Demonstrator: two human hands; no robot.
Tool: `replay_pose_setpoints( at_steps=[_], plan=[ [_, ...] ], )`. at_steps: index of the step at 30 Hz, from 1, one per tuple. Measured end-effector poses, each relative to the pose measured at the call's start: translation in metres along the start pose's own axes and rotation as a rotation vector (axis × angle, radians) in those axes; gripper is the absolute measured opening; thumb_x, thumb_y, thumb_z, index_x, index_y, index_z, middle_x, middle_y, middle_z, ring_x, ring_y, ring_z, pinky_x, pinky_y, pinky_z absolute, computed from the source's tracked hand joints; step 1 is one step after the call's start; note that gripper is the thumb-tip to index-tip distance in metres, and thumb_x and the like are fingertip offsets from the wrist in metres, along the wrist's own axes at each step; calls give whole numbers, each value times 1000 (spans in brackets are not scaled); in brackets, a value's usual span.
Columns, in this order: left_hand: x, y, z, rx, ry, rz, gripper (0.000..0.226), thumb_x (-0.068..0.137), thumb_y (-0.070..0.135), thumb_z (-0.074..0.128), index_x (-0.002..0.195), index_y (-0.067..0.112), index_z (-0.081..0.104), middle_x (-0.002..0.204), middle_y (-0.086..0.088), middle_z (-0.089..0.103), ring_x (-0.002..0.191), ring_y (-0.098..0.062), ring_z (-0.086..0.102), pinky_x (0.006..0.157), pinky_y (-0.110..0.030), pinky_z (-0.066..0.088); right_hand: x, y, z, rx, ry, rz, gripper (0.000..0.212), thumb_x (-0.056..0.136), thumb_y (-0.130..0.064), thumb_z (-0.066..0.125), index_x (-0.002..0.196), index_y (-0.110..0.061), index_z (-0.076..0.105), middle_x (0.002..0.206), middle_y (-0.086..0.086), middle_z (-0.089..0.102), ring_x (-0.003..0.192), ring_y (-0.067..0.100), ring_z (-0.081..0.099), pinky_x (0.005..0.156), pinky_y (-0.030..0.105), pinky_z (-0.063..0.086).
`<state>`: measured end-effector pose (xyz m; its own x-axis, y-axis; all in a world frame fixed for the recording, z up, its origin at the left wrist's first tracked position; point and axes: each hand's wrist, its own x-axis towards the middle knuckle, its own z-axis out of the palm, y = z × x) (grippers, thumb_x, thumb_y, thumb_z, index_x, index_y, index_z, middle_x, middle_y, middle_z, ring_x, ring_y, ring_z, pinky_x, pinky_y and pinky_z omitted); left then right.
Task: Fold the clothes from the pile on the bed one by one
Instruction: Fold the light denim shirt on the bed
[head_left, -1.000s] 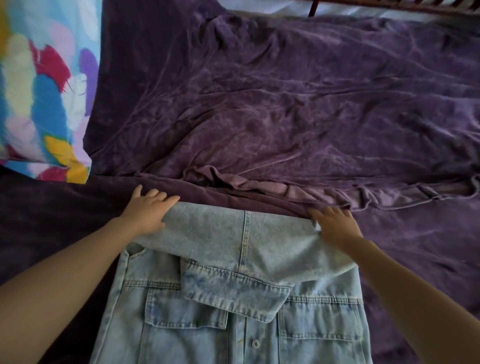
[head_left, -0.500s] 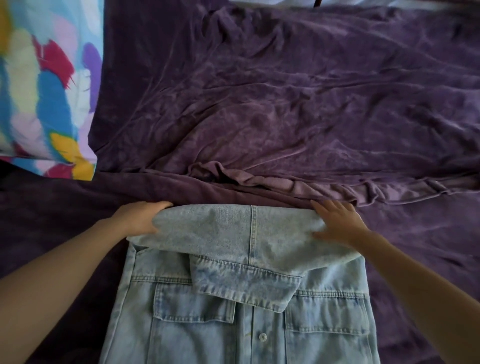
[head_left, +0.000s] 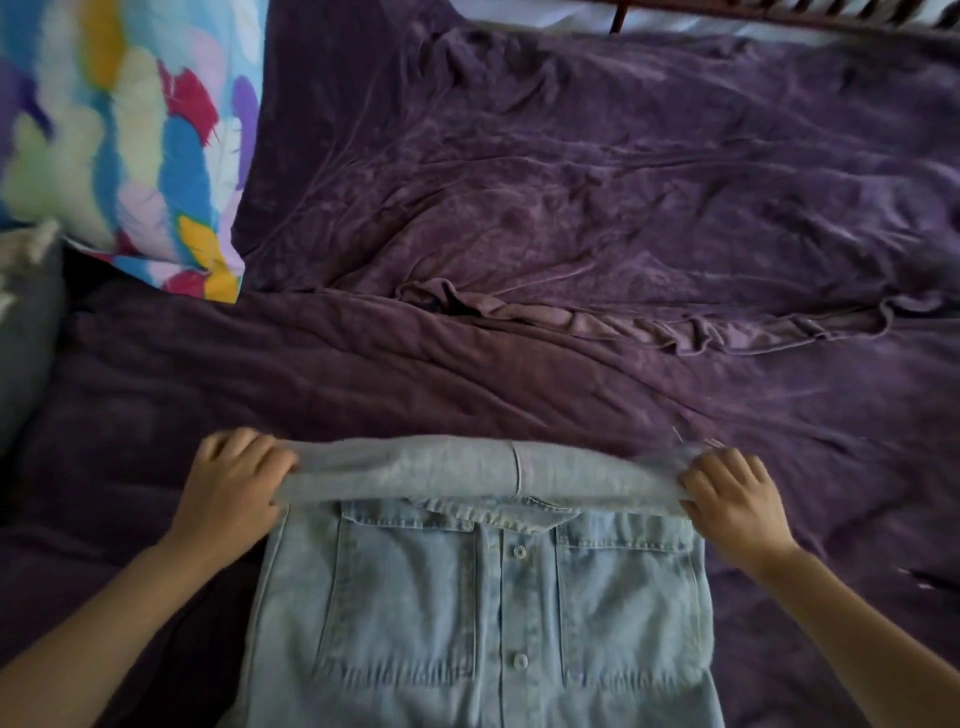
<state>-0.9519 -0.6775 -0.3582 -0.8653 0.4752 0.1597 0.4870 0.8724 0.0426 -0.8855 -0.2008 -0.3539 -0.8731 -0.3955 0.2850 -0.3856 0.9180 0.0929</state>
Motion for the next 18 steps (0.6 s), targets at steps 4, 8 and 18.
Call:
replay_pose_setpoints(
  at_steps=[4, 8, 18],
  plan=[
    [-89, 28, 4, -31, -55, 73, 25, 61, 17, 38, 85, 17, 43, 63, -6, 59, 74, -23, 38, 66, -38, 28, -66, -37, -13, 97, -66, -104, 9, 90, -12, 38, 83, -13, 44, 81, 16, 70, 91, 28, 50, 72, 38, 36],
    [-129, 49, 16, -31, -211, 30, 29, 60, 15, 34, 78, 15, 57, 61, -4, 58, 71, -24, 44, 63, -36, 32, -107, -73, -5, 141, -555, -86, 13, 55, -23, 67, 67, -18, 66, 84, 10, 72, 80, 25, 70, 67, 28, 53],
    [-98, 50, -9, 81, -398, -50, 22, 49, -6, 70, 65, 9, 64, 60, -3, 59, 53, -26, 59, 49, -38, 47, -101, -75, 0, 178, -692, 146, 57, 8, -9, 91, 58, -12, 63, 65, -3, 67, 57, 12, 66, 46, 15, 48]
  ],
)
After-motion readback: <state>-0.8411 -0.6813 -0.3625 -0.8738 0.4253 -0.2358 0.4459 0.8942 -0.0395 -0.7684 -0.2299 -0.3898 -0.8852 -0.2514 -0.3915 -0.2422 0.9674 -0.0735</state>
